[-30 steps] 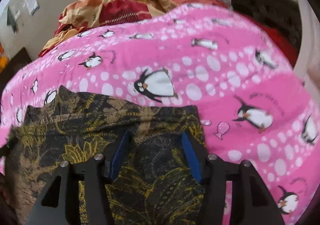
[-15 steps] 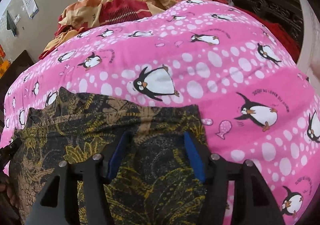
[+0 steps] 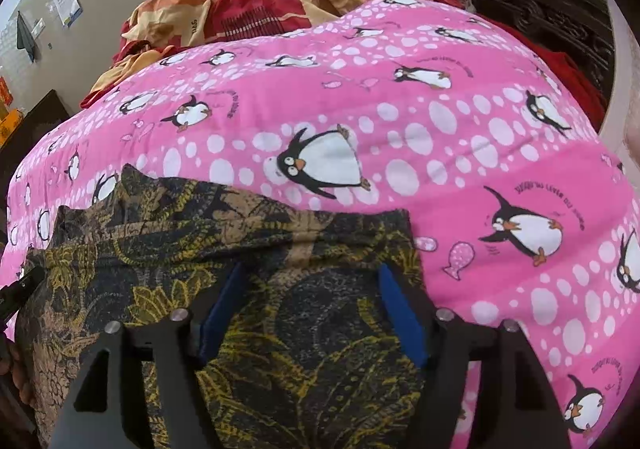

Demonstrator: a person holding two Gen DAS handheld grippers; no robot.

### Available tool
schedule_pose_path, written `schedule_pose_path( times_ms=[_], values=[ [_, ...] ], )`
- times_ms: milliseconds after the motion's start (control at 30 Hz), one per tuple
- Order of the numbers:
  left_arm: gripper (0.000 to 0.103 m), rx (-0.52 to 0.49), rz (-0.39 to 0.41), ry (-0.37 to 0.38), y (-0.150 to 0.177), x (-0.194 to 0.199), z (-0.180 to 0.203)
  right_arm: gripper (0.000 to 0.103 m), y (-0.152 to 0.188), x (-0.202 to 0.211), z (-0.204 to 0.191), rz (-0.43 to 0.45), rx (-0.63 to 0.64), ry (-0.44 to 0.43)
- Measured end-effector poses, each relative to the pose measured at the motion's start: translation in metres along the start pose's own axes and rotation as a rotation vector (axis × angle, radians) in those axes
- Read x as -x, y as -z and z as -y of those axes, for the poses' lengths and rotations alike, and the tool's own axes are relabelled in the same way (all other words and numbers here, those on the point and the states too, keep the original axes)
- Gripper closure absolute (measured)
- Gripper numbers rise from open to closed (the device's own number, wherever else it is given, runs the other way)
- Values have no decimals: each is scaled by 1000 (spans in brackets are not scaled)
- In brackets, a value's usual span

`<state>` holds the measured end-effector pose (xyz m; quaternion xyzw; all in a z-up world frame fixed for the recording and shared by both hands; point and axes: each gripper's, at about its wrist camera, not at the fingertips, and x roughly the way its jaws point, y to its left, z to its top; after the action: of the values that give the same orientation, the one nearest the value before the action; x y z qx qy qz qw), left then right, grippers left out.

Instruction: Fold small clothes

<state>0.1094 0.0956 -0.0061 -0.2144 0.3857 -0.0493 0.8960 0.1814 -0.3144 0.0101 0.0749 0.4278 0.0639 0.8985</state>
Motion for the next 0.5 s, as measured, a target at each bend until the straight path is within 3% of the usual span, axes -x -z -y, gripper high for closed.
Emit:
schedule_pose_path(
  times_ms=[167,300,500],
  values=[
    [100,0,0,-1,0,0,1,5,0,-3,-11,-25,50,-34],
    [100,1,0,2,0,0,1,0,-2,-7,-12,-50,53,-54],
    [100,1,0,3,0,0,0,0,-3,-11,-23,-67,91,-1]
  ],
)
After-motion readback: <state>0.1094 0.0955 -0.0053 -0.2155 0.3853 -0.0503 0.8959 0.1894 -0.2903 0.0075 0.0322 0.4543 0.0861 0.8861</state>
